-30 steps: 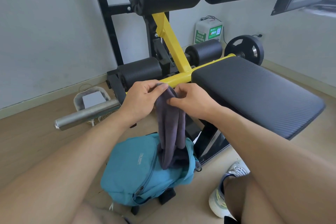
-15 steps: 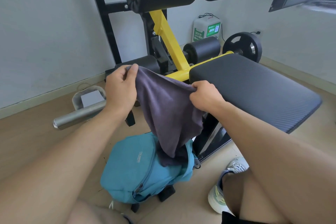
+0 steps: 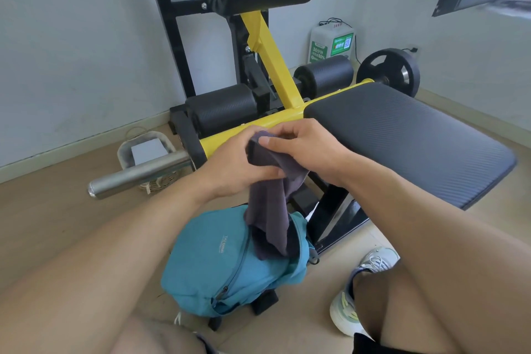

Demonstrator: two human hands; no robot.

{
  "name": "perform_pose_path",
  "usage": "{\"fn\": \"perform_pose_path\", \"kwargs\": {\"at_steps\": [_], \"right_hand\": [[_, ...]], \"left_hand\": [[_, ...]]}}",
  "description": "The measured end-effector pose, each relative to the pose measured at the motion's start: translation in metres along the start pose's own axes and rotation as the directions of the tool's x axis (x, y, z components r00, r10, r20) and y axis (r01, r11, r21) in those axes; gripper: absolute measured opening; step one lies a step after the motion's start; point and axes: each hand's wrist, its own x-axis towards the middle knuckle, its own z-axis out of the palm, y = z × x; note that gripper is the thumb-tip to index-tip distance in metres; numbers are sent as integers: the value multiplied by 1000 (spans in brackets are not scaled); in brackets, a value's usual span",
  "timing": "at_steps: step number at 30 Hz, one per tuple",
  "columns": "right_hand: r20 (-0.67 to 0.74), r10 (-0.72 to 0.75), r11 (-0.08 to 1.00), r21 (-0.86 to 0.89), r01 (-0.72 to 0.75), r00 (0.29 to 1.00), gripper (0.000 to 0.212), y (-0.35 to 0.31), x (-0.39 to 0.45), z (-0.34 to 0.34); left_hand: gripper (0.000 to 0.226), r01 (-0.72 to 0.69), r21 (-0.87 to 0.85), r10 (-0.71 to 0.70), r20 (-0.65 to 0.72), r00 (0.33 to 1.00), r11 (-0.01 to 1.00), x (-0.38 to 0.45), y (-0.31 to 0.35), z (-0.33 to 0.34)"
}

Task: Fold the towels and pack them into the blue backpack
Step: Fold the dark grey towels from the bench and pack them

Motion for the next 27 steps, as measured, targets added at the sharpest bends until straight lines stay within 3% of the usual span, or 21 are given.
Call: {"fn": "perform_pose_path", "kwargs": {"at_steps": [3, 6, 9, 12, 14, 18, 19, 24, 27], "right_hand": [[9, 33, 994, 107, -34, 999, 18, 2, 1, 2], [73, 86, 970, 222, -100, 994, 29, 7, 2, 2], [212, 71, 954, 271, -129, 975, 42, 11, 3, -1], [269, 95, 986, 104, -127, 958, 32, 21, 2, -2], [229, 143, 988, 22, -152, 963, 23, 27, 4, -2], [104, 146, 989, 9, -147, 984, 18, 28, 7, -4], [103, 137, 990, -27, -135, 985, 19, 27, 7, -4], [144, 110, 983, -164, -86, 983, 18, 19, 3, -2], [139, 138, 970, -217, -106, 981, 23, 22, 5, -5]], "left_hand": [[35, 30, 53, -22, -155, 988, 998, 0, 9, 3], [18, 52, -46, -62, -275, 959, 998, 3, 10, 2], [24, 78, -73, -101, -397, 912, 994, 9, 9, -2], [48, 108, -109, -147, -481, 864, 988, 13, 4, -5], [48, 155, -134, -200, -463, 864, 979, 15, -1, -5], [7, 215, -71, -227, -340, 913, 974, 15, -14, -7], [8, 215, -55, -222, -311, 924, 975, 13, -14, -7], [53, 221, 38, -198, -318, 927, 975, 10, -9, -5], [59, 260, 72, -217, -364, 906, 963, 13, -10, -5]]}}
